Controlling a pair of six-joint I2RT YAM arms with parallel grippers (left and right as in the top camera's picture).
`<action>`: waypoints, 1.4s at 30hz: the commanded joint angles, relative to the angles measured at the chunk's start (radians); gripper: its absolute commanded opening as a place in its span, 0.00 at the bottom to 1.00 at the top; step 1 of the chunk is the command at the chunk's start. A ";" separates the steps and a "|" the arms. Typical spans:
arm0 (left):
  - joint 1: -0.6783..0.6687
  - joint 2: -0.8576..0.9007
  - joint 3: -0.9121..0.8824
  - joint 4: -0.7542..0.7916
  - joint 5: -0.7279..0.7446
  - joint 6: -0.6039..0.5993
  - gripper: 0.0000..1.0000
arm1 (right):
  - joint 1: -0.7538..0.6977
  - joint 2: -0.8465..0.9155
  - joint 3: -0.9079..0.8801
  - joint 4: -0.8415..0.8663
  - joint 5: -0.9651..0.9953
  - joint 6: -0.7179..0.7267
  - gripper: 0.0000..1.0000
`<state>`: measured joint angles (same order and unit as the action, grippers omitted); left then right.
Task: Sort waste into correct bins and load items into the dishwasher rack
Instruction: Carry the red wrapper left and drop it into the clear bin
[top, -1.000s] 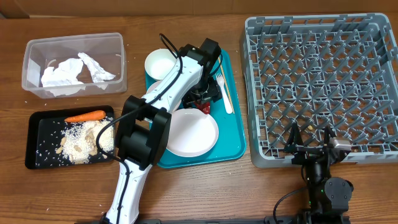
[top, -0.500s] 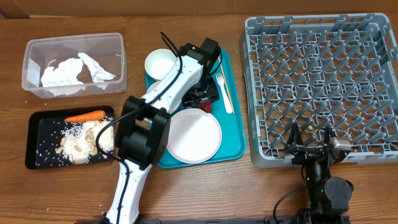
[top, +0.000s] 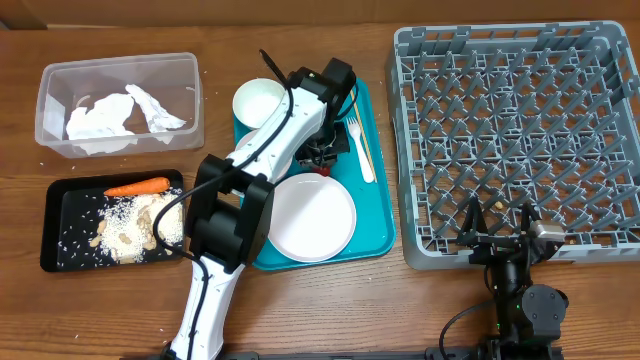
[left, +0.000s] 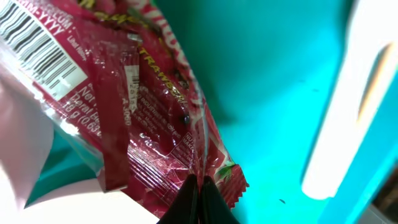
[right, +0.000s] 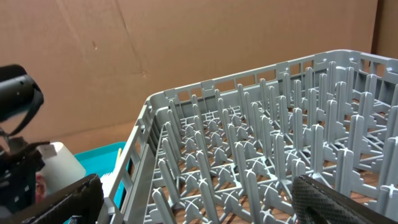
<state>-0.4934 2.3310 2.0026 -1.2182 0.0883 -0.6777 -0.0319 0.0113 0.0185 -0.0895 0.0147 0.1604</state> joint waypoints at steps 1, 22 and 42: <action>-0.012 -0.044 0.095 -0.035 0.014 0.058 0.04 | 0.005 -0.007 -0.010 0.006 0.002 -0.001 1.00; 0.403 -0.298 0.203 -0.121 -0.178 0.094 0.05 | 0.005 -0.007 -0.010 0.006 0.002 -0.001 1.00; 0.698 -0.187 0.186 -0.095 0.130 0.400 1.00 | 0.005 -0.007 -0.010 0.006 0.002 -0.001 1.00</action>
<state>0.2699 2.1445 2.1902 -1.2915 0.1181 -0.3897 -0.0319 0.0113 0.0185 -0.0902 0.0143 0.1604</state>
